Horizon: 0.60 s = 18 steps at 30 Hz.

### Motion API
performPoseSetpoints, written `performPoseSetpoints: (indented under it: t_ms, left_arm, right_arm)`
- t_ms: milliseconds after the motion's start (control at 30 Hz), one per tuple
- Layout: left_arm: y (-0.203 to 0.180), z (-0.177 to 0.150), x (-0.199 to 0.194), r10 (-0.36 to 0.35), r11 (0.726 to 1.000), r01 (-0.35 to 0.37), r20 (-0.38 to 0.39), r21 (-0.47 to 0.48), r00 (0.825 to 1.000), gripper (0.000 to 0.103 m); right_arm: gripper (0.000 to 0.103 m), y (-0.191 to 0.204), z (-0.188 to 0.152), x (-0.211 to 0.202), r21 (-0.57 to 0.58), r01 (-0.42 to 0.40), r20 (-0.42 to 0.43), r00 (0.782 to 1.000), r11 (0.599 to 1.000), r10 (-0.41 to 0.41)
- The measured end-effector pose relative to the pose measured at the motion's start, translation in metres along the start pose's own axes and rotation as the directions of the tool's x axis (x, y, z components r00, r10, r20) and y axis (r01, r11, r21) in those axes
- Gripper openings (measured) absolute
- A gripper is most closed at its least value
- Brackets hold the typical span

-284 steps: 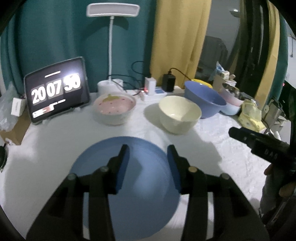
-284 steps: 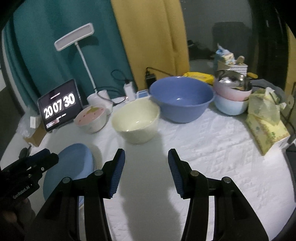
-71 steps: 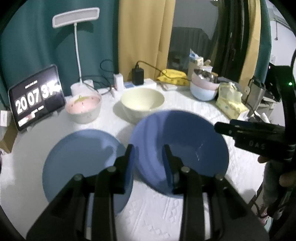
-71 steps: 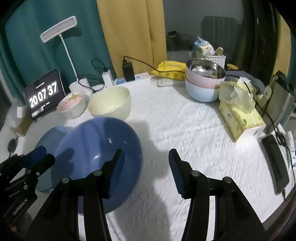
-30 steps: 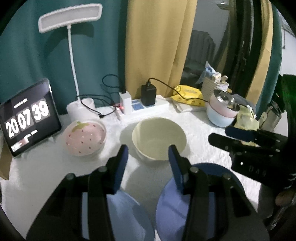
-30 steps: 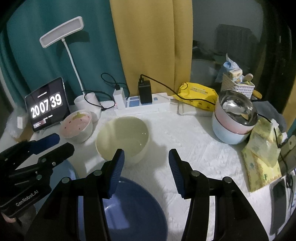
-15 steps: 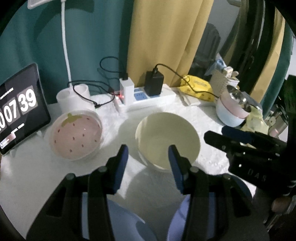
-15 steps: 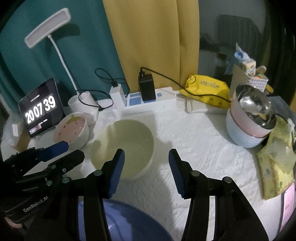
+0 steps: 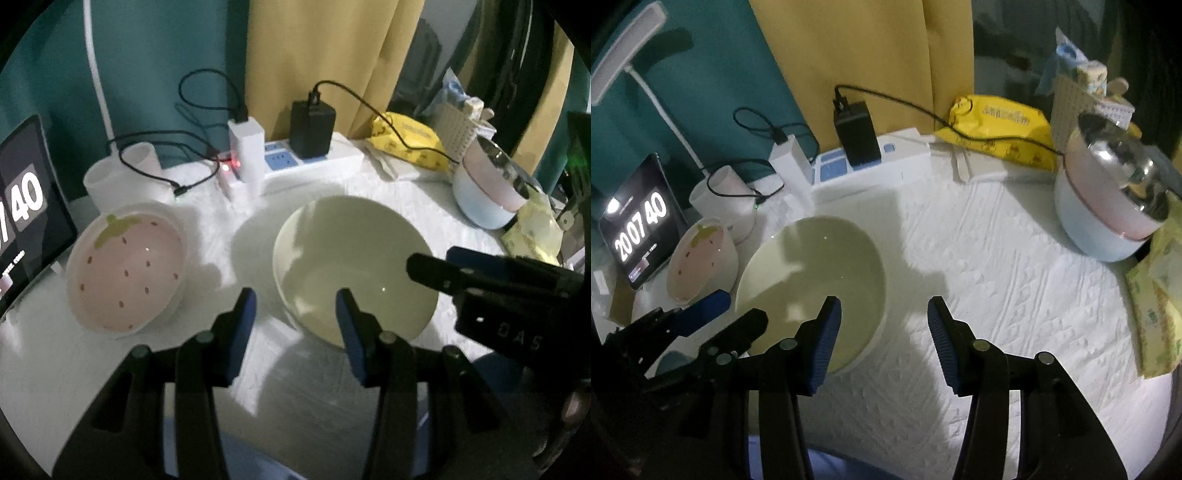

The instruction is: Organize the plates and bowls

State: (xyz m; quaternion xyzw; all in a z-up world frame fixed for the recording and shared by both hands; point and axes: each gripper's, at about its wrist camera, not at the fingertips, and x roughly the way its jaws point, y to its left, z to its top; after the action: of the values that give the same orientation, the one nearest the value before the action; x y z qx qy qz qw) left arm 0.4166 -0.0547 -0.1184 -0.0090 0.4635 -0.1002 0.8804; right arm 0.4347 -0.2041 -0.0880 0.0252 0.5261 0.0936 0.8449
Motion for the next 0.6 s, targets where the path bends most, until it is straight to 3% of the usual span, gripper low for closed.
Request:
performPoseSetpoints:
  t_ms: [200,333,467,600]
  left_arm:
    - [-0.001,0.000,0.010,0.006,1.000,-0.006,-0.014,0.016,1.000,0.043]
    - [-0.006,-0.002,0.015,0.002,0.999,-0.002,-0.010,0.040,1.000,0.035]
    - [-0.005,0.000,0.016,0.012,0.999,-0.012,0.001,0.035,1.000,0.031]
    - [-0.004,-0.001,0.015,0.013,0.999,-0.014,0.010,0.034,1.000,0.027]
  right_arm:
    - [0.049,0.002,0.000,0.014,0.016,-0.010,-0.035,0.999,1.000,0.011]
    - [0.030,0.007,-0.001,0.022,0.013,-0.033,-0.052,0.998,0.999,0.033]
    - [0.022,0.007,-0.001,0.022,-0.005,-0.003,-0.038,0.999,1.000,0.003]
    - [0.020,0.002,-0.003,0.021,0.000,-0.012,-0.027,1.000,1.000,0.012]
